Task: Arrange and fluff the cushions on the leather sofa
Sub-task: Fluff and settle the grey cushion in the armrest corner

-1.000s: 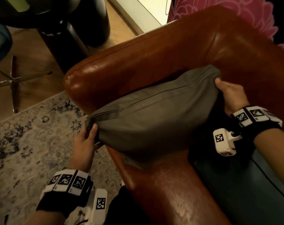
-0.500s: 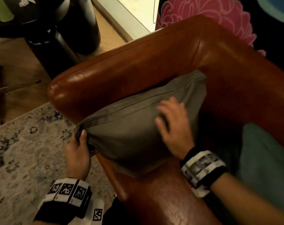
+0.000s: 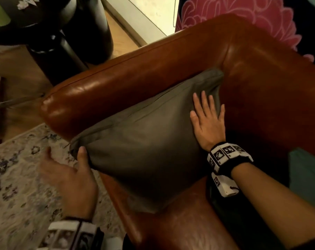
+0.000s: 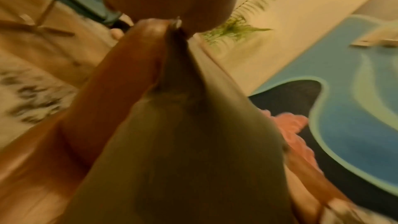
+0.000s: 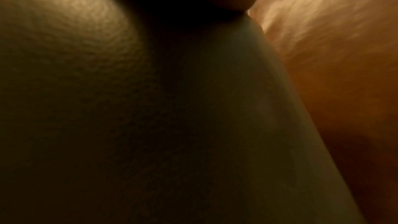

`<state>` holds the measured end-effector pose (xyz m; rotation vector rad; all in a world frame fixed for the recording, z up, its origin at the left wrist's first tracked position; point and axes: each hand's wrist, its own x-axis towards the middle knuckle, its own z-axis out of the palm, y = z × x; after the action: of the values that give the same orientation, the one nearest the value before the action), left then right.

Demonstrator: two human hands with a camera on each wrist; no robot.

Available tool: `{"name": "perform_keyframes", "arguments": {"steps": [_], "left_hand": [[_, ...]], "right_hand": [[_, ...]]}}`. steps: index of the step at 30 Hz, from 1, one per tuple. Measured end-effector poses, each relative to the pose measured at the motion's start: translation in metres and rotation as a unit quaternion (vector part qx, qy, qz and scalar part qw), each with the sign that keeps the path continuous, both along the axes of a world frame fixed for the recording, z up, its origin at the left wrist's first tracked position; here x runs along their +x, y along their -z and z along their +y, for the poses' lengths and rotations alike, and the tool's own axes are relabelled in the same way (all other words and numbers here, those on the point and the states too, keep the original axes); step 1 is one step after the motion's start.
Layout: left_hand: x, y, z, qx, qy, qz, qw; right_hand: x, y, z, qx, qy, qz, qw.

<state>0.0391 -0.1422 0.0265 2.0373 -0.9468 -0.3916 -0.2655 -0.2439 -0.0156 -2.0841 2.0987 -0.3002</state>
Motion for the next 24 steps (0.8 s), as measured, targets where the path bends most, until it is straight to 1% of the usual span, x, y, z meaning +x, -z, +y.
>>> {"name": "perform_keyframes", "arguments": {"steps": [1, 2, 3, 4, 5, 6, 7, 8, 9, 10, 13, 14, 15, 17, 18, 19, 20, 22, 24], "left_hand": [[-0.019, -0.010, 0.005, -0.009, 0.034, -0.081, 0.996], [-0.043, -0.019, 0.009, -0.027, 0.115, -0.143, 0.983], [-0.071, -0.023, 0.011, -0.042, 0.225, -0.199, 0.953], [-0.096, -0.017, 0.011, -0.048, 0.331, -0.255, 0.907], [-0.119, -0.011, 0.009, -0.037, 0.410, -0.306, 0.858], [-0.133, -0.002, 0.002, -0.012, 0.461, -0.338, 0.820], [-0.139, 0.005, -0.009, 0.015, 0.481, -0.365, 0.797], [-0.137, 0.012, -0.017, 0.037, 0.480, -0.381, 0.790], [-0.128, 0.018, -0.022, 0.060, 0.468, -0.389, 0.791], [-0.114, 0.022, -0.025, 0.080, 0.447, -0.391, 0.801], [-0.064, 0.025, -0.025, 0.161, 0.356, -0.359, 0.848], [-0.050, 0.025, -0.023, 0.183, 0.336, -0.350, 0.855], [-0.039, 0.027, -0.021, 0.192, 0.328, -0.349, 0.856], [-0.030, 0.031, -0.015, 0.195, 0.335, -0.347, 0.854], [-0.029, 0.033, -0.011, 0.192, 0.337, -0.339, 0.857], [-0.029, 0.034, -0.007, 0.183, 0.337, -0.330, 0.863], [-0.030, 0.037, -0.003, 0.170, 0.339, -0.324, 0.866], [-0.032, 0.043, 0.003, 0.130, 0.356, -0.334, 0.863], [-0.037, 0.049, 0.001, 0.078, 0.376, -0.362, 0.849]], "right_hand": [[0.000, 0.000, 0.003, 0.005, -0.004, -0.003, 1.000], [0.000, 0.000, 0.006, 0.009, -0.006, -0.006, 1.000], [0.000, -0.001, 0.007, 0.009, -0.007, -0.009, 1.000], [0.000, -0.002, 0.007, 0.007, -0.008, -0.011, 1.000], [0.001, -0.003, 0.008, 0.004, -0.010, -0.006, 1.000], [0.000, -0.003, 0.010, 0.001, -0.013, 0.001, 1.000], [-0.002, -0.003, 0.010, -0.001, -0.015, 0.005, 1.000], [-0.005, -0.002, 0.011, -0.001, -0.016, 0.002, 1.000], [-0.009, -0.002, 0.009, 0.001, -0.016, -0.004, 1.000], [-0.011, -0.004, 0.008, 0.003, -0.016, -0.007, 1.000], [-0.006, -0.009, 0.008, 0.008, -0.004, -0.011, 1.000], [0.000, -0.011, 0.013, -0.001, 0.000, -0.019, 1.000], [0.006, -0.012, 0.019, -0.018, 0.005, -0.030, 0.999], [0.015, -0.016, 0.036, -0.057, 0.011, -0.068, 0.996], [0.016, -0.018, 0.044, -0.075, 0.003, -0.092, 0.993], [0.019, -0.020, 0.051, -0.088, -0.015, -0.108, 0.990], [0.021, -0.020, 0.057, -0.099, -0.043, -0.108, 0.988], [0.027, -0.017, 0.058, -0.105, -0.099, -0.066, 0.987], [0.032, -0.012, 0.045, -0.077, -0.104, -0.016, 0.991]]}}
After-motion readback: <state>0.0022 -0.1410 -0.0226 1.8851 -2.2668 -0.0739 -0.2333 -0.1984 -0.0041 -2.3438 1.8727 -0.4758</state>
